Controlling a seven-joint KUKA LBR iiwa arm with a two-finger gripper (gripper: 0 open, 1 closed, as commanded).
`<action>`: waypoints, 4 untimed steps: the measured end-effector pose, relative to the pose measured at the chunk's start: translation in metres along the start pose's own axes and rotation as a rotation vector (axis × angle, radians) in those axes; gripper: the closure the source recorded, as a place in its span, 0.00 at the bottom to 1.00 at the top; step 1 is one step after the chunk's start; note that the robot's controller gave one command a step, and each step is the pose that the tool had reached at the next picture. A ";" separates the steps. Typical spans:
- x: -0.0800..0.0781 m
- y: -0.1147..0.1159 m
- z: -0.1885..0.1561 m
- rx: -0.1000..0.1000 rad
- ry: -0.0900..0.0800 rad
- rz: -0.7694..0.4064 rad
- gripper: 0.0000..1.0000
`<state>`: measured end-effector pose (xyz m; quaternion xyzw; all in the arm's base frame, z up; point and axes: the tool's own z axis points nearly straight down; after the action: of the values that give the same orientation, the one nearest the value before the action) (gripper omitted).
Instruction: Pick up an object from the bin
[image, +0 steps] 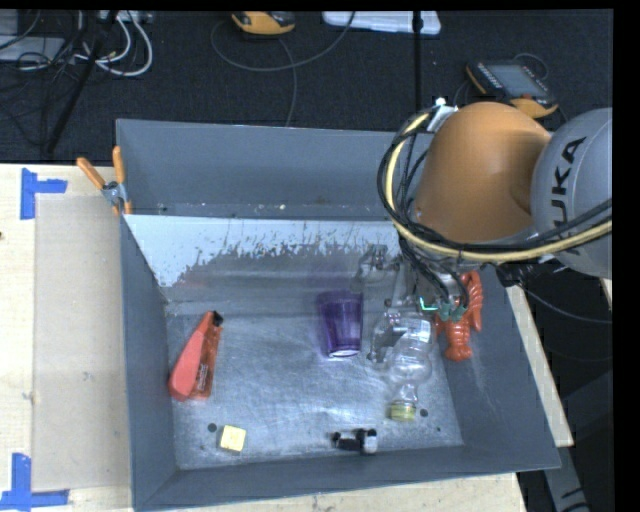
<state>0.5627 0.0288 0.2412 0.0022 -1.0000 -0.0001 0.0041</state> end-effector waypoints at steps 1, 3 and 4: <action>-0.001 0.000 -0.004 0.000 -0.007 0.001 0.00; -0.013 0.009 0.073 0.000 -0.013 -0.184 0.00; -0.018 -0.032 0.102 -0.002 -0.005 -0.255 0.00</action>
Offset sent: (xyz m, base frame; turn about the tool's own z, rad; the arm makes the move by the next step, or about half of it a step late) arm 0.0550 0.0381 -0.1194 -0.4666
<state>0.5804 -0.0026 0.1386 0.1294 -0.9916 -0.0017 0.0016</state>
